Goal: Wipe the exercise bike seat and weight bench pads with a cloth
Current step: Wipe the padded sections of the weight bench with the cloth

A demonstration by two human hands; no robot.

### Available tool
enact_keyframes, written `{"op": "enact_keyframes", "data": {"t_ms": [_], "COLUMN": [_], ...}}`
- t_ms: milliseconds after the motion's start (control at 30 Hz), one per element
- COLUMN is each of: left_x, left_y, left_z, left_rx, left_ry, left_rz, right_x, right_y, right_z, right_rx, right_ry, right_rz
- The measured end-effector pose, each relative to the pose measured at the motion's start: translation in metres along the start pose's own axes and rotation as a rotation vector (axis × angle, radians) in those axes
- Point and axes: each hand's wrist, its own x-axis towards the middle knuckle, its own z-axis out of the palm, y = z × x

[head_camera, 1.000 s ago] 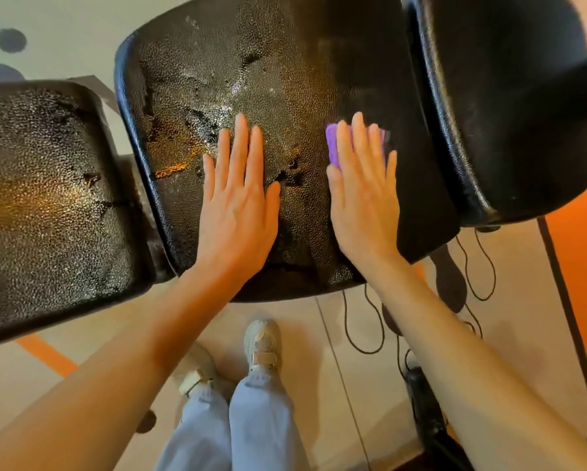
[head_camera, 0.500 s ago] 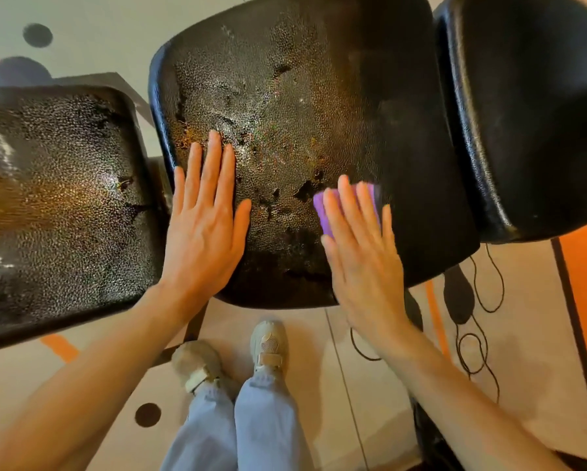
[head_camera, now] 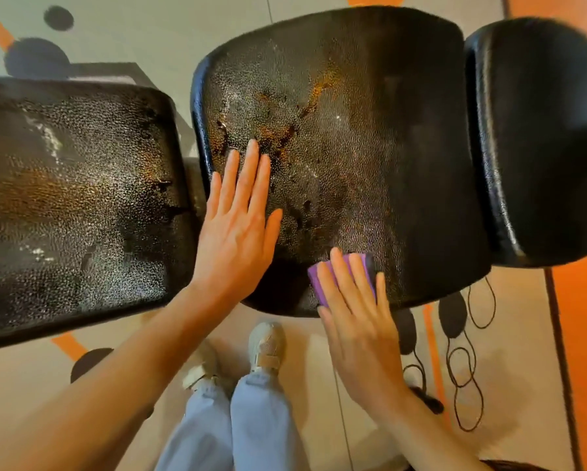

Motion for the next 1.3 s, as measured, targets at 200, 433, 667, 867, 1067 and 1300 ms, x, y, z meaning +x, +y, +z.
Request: {"op": "enact_keyframes", "data": {"t_ms": [200, 433, 667, 867, 1067, 1300], "left_x": [0.000, -0.006, -0.009, -0.009, -0.009, -0.009], "left_y": [-0.010, -0.049, -0.055, -0.054, -0.054, -0.054], "left_z": [-0.016, -0.048, -0.044, -0.045, -0.041, -0.041], "left_rx": [0.015, 0.203, 0.281, 0.281, 0.277, 0.270], "left_ry": [-0.072, -0.100, -0.104, -0.082, -0.065, -0.062], "left_rz": [0.081, 0.107, 0.134, 0.133, 0.134, 0.132], "right_x": [0.142, 0.017, 0.125, 0.034, 0.124, 0.079], "right_y": [0.000, -0.007, -0.015, -0.018, -0.038, -0.044], "right_z": [-0.011, 0.003, -0.002, 0.005, 0.002, 0.005], "right_rx": [0.016, 0.061, -0.006, 0.039, -0.006, 0.045], "right_ry": [0.114, 0.002, 0.117, 0.012, 0.128, 0.055], "right_rz": [0.071, -0.043, 0.072, -0.026, 0.075, -0.054]}}
